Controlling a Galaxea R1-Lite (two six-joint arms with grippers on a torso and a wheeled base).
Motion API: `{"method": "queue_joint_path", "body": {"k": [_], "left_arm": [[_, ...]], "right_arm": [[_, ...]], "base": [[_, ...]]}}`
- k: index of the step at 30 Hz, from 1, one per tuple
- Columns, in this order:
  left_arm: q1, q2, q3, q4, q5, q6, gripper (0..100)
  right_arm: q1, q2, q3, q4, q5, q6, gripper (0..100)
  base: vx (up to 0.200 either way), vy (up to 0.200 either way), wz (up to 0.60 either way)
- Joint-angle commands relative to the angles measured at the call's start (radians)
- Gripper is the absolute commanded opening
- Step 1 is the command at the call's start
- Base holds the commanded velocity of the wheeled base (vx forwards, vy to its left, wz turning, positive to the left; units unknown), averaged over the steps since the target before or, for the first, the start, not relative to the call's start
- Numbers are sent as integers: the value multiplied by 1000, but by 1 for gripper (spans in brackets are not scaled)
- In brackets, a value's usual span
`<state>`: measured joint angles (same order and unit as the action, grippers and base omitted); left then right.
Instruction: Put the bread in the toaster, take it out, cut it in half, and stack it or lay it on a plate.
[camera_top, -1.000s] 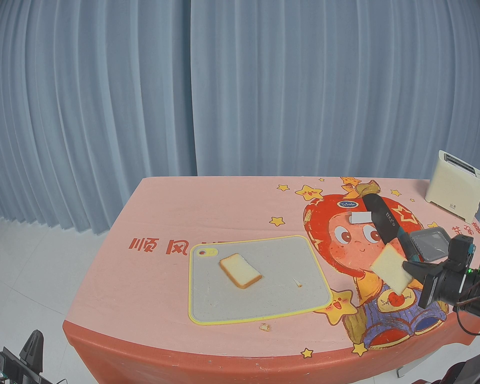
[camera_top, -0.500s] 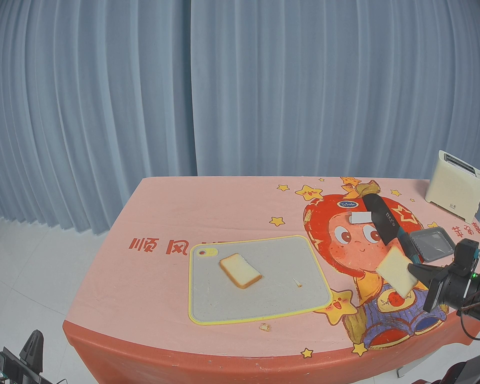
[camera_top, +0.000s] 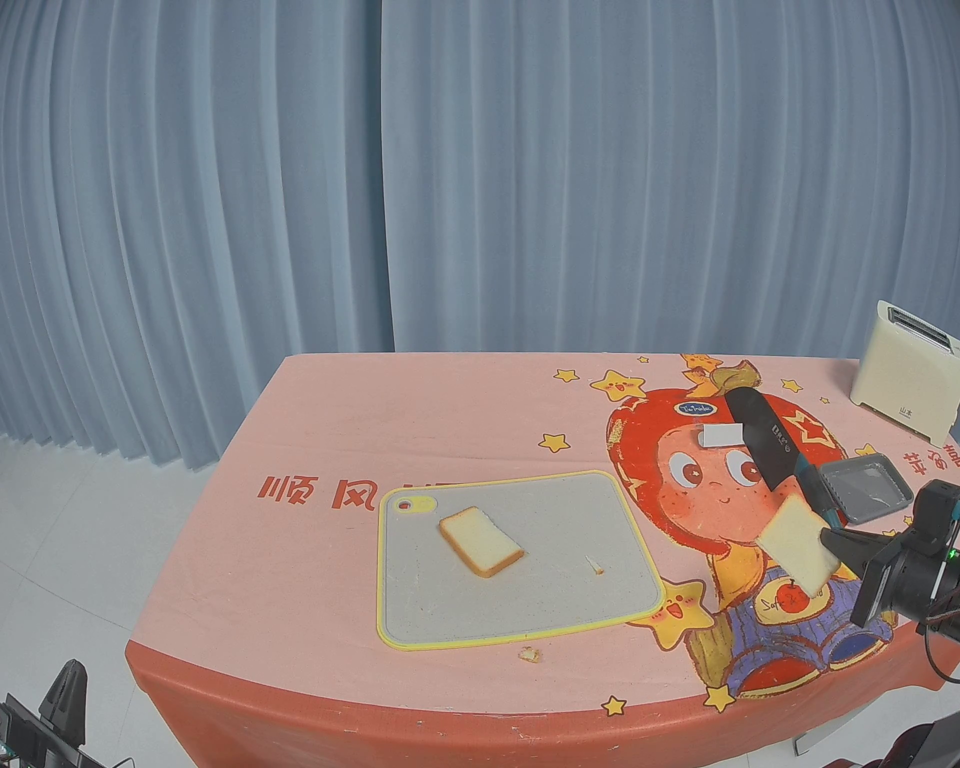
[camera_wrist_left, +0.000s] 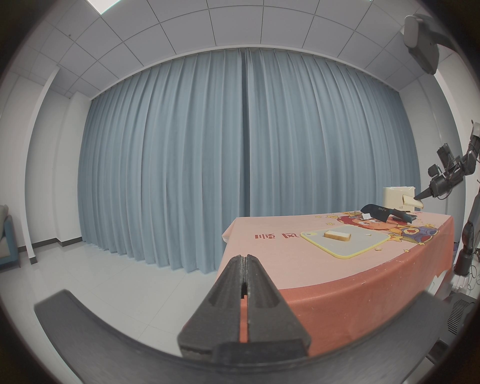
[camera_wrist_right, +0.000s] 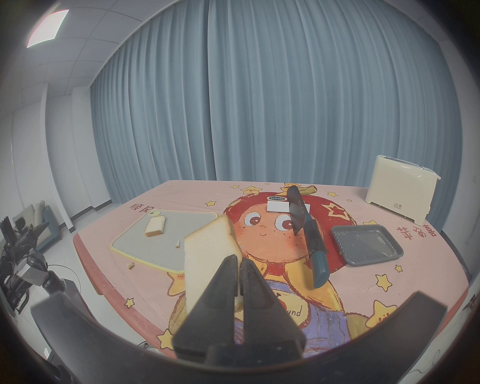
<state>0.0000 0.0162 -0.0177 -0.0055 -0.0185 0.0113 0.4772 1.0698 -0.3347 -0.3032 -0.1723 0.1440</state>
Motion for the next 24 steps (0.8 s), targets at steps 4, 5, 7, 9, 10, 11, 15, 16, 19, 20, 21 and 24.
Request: {"method": "queue_joint_path", "body": {"k": [4, 5, 7, 9, 10, 11, 15, 16, 19, 20, 21, 24], "left_arm": [[0, 1, 18, -1, 0, 1, 0], [0, 1, 18, -1, 0, 1, 0], [0, 2, 18, -1, 0, 3, 0], [-2, 1, 18, -1, 0, 3, 0], [-2, 1, 18, -1, 0, 3, 0], [-2, 1, 18, -1, 0, 3, 0], [0, 2, 18, -1, 0, 3, 0], [0, 1, 18, -1, 0, 3, 0], [0, 2, 18, -1, 0, 4, 0], [-2, 2, 18, -1, 0, 4, 0], [0, 2, 18, -1, 0, 4, 0], [-2, 2, 18, -1, 0, 3, 0]], "right_arm": [[0, 2, 6, 1, -1, 0, 0], [0, 2, 6, 4, -3, 0, 0], [0, 2, 8, 4, -4, 0, 0], [0, 2, 8, 4, -7, 0, 0], [0, 1, 8, 1, -12, 0, 0], [0, 1, 8, -1, -16, 0, 0], [-2, 1, 8, -1, -22, -1, 0], [-2, -1, 9, -1, -22, -1, 0], [-2, -1, 9, -1, -22, -1, 0], [-2, -1, 9, 1, -22, -1, 0], [-2, -1, 9, 1, -22, -1, 0], [-2, -1, 9, 6, -24, -1, 0]], "base": [[0, 0, 0], [0, 0, 0], [0, 0, 0], [0, 0, 0], [0, 0, 0], [0, 0, 0], [0, 0, 0], [0, 0, 0], [0, 0, 0], [0, 0, 0], [0, 0, 0], [0, -133, 0]]}}
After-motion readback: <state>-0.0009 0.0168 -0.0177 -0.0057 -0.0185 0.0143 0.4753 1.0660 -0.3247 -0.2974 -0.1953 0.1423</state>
